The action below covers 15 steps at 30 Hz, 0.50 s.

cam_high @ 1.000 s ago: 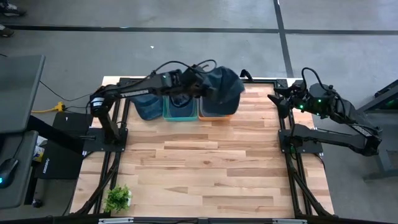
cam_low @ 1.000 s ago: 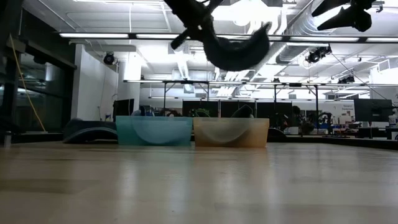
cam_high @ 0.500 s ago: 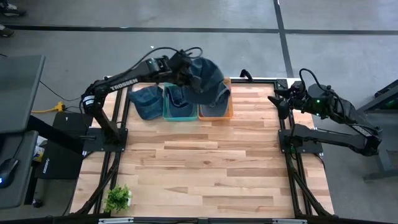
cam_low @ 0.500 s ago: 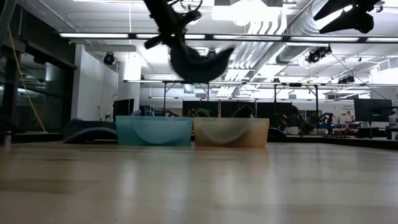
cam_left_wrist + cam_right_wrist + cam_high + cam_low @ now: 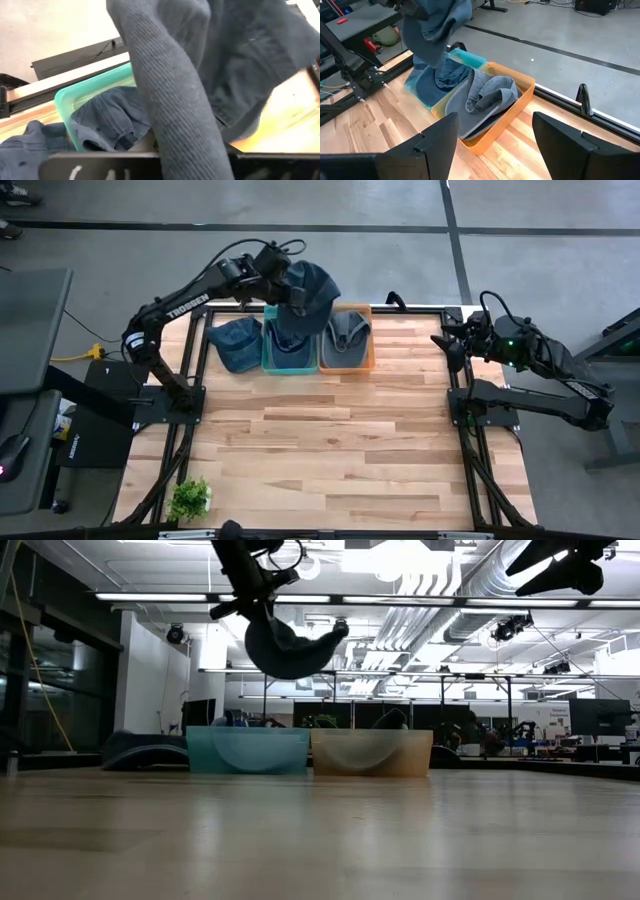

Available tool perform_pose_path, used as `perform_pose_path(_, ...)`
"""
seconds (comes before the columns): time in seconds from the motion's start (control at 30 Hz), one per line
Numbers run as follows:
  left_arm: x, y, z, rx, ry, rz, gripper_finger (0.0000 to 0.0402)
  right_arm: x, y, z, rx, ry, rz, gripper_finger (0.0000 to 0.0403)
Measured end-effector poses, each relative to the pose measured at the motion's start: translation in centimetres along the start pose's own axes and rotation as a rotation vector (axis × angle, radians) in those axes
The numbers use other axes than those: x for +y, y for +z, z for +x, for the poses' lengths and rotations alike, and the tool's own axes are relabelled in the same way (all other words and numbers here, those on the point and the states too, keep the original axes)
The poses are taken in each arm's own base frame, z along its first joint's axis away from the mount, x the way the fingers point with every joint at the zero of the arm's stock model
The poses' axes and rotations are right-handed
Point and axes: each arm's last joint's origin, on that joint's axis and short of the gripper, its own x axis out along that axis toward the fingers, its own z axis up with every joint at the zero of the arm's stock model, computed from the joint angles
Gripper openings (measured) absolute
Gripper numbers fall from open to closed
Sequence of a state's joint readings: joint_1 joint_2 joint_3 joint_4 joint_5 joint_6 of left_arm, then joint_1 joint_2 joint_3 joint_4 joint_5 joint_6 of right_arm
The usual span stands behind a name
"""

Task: Pick & Place hat
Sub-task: Put the bottom blue cap into the green bin

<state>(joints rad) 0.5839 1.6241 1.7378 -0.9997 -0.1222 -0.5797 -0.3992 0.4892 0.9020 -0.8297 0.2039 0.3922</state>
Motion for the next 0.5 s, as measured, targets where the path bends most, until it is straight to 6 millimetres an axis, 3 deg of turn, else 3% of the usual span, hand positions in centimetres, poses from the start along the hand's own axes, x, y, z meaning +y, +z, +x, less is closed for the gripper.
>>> perform_pose_path(0.17, 1.0, 0.7, 0.05, 0.011, -0.026, -0.041, 0.0006, -0.03, -0.07, 0.0, 0.007, -0.003, 0.017, 0.0249)
perform_pose_path(0.5, 0.26, -0.08, 0.02, 0.071, -0.067, -0.09, 0.0006, -0.04, -0.12, 0.01, 0.013, -0.003, 0.02, 0.0249)
